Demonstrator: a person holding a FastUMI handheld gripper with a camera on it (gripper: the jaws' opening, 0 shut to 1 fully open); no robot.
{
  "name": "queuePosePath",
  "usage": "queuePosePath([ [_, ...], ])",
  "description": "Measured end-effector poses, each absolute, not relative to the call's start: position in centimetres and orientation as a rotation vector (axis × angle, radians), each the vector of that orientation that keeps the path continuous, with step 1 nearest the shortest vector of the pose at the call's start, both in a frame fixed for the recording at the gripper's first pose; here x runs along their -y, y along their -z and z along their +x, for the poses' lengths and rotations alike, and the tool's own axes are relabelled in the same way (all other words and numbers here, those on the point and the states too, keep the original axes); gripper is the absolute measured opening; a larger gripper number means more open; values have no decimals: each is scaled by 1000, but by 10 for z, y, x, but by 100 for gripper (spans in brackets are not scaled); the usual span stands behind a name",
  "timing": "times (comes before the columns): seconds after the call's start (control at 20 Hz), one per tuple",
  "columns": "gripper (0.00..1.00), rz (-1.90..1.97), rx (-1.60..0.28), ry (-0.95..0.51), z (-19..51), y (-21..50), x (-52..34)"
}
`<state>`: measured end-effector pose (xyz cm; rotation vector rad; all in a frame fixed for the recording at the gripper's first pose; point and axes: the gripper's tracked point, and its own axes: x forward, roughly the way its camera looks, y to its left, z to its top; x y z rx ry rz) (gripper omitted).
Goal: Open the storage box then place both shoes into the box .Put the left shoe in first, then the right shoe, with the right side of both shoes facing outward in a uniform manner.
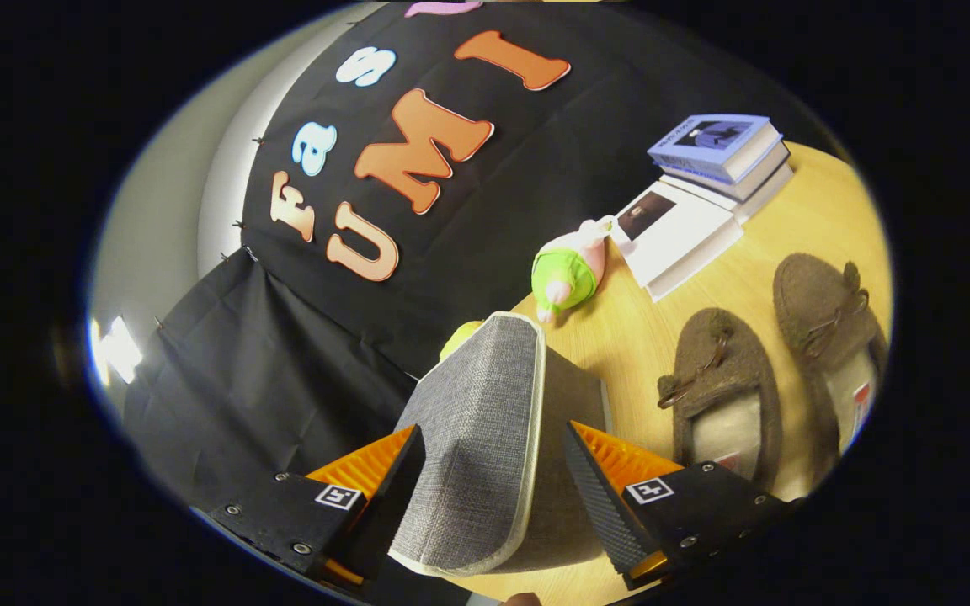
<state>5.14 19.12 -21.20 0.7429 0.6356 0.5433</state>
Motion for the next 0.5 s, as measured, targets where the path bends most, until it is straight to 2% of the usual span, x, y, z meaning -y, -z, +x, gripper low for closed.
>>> queuePosePath([
  [0.3,97,867,-707,-564,57,226,-207],
  [0.4,90,913,-700,-577,58,220,-209],
  [0.45,78,920,-697,-569,60,219,-207],
  [0.5,72,918,-688,-561,60,219,-205],
])
